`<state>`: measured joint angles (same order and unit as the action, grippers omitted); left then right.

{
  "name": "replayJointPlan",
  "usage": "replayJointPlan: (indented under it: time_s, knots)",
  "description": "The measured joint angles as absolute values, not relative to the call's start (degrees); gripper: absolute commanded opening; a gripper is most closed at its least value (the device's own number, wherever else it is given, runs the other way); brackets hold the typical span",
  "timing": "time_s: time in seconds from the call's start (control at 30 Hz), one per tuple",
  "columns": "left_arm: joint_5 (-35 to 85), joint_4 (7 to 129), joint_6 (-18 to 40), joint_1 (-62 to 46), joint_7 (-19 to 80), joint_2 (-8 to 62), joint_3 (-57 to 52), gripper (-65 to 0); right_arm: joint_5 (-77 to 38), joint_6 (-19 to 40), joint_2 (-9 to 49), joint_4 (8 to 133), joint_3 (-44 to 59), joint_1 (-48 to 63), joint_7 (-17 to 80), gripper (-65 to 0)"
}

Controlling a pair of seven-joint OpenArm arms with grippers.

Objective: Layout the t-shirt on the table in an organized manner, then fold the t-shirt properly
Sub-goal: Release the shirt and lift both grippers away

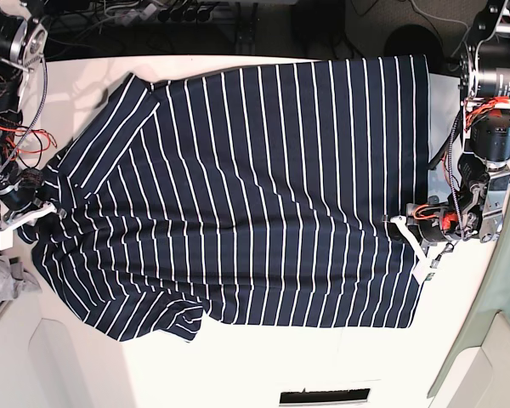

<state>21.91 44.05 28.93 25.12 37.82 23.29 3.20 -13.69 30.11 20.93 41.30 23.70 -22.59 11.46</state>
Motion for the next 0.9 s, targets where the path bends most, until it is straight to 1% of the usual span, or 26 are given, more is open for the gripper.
replayJointPlan:
  time_s: [0.07,0.17,0.3,0.4,0.5,0.57,0.73,0.77,0.83,0.87,0.9]
  knots:
    - [23.3,45.2,29.3,26.0,42.6,24.3,3.4,-65.0,-13.8,30.2,20.9,42.1,23.7,-23.3,11.4,-65.0]
    - [31.4,51.4,32.2,24.6,46.4,27.5,3.4,-65.0,-14.8,30.2,21.4,45.9,23.7,-21.3,14.9,-65.0]
    - [41.1,63.8,34.2,19.7,48.0,32.1,3.4,-65.0,-21.1,29.6,22.4,56.0,24.2,-12.4,20.7,-65.0]
    - [42.2,71.8,35.2,13.4,48.7,35.0,3.4,-65.0,-23.6,29.5,22.3,65.8,26.0,-4.0,22.4,-65.0]
    - [42.0,78.5,35.2,7.2,48.9,35.5,3.4,-65.0,-27.3,29.7,21.9,75.4,29.0,3.9,22.0,-65.0]
    - [42.3,82.5,35.2,3.8,48.6,35.2,3.4,-65.0,-29.1,30.0,21.7,79.3,30.9,8.2,22.2,-65.0]
    - [41.8,86.5,35.7,-2.6,48.0,32.2,3.4,-65.0,-30.2,29.8,21.5,80.1,32.6,15.6,22.7,-65.0]
    - [41.6,86.5,36.3,-3.4,48.0,31.4,3.5,-65.0,-30.3,29.8,20.6,80.0,32.6,16.1,22.7,-63.3]
    - [41.3,86.5,36.3,-4.1,47.9,30.1,3.5,-65.0,-30.4,29.8,18.6,79.9,32.3,16.3,22.8,-48.6]
    - [41.1,86.5,36.3,-4.1,47.9,29.3,3.5,-65.0,-30.6,30.0,17.6,79.9,32.1,16.3,22.7,-42.5]
    - [41.3,86.5,36.3,-3.9,47.3,28.6,3.5,-65.0,-30.7,30.2,16.5,79.9,32.0,16.0,22.7,-38.1]
